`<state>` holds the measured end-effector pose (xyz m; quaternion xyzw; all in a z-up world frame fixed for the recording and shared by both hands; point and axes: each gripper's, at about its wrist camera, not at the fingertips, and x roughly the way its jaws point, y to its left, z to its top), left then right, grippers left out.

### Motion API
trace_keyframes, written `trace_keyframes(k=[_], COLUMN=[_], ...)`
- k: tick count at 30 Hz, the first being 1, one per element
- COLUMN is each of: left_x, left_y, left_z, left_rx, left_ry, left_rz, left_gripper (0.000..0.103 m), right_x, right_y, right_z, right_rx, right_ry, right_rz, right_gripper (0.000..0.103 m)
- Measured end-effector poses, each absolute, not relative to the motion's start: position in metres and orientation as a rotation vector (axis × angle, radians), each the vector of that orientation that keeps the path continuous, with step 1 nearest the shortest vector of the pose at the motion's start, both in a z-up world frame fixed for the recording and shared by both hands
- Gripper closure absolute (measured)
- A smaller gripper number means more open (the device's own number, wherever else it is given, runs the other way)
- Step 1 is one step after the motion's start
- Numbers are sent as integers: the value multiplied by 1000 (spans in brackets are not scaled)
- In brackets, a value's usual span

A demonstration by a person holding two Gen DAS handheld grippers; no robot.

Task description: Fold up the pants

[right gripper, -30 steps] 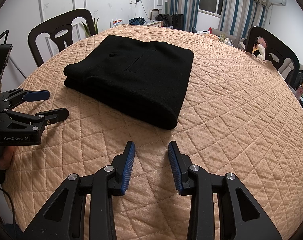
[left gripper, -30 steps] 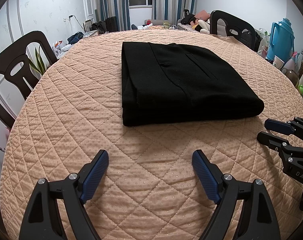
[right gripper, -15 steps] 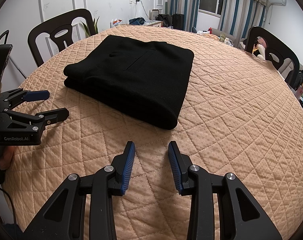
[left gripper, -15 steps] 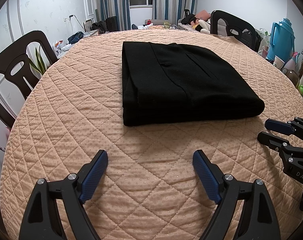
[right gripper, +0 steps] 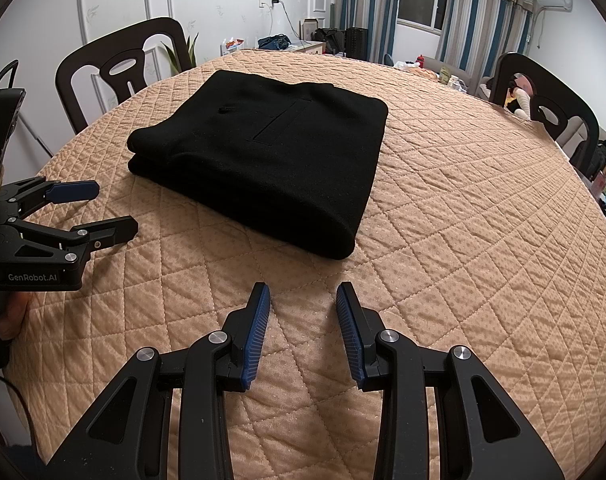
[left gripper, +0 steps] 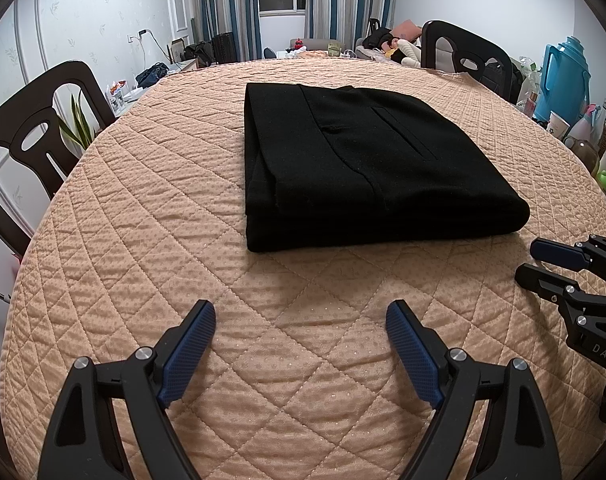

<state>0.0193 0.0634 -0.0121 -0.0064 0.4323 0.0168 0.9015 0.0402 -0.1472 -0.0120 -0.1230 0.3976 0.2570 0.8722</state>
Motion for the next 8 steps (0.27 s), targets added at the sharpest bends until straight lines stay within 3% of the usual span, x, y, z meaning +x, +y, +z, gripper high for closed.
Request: trace_keyframes(k=[8], left_x=[18], left_y=[64], left_z=[-16], left_rx=[-14], left_ry=[898], left_rz=[28], left_gripper=[10], right_x=[40], right_y=[-147], right_z=[-12], right_rx=[-257], right_ry=[831], right_rz=[537], right_gripper=[67])
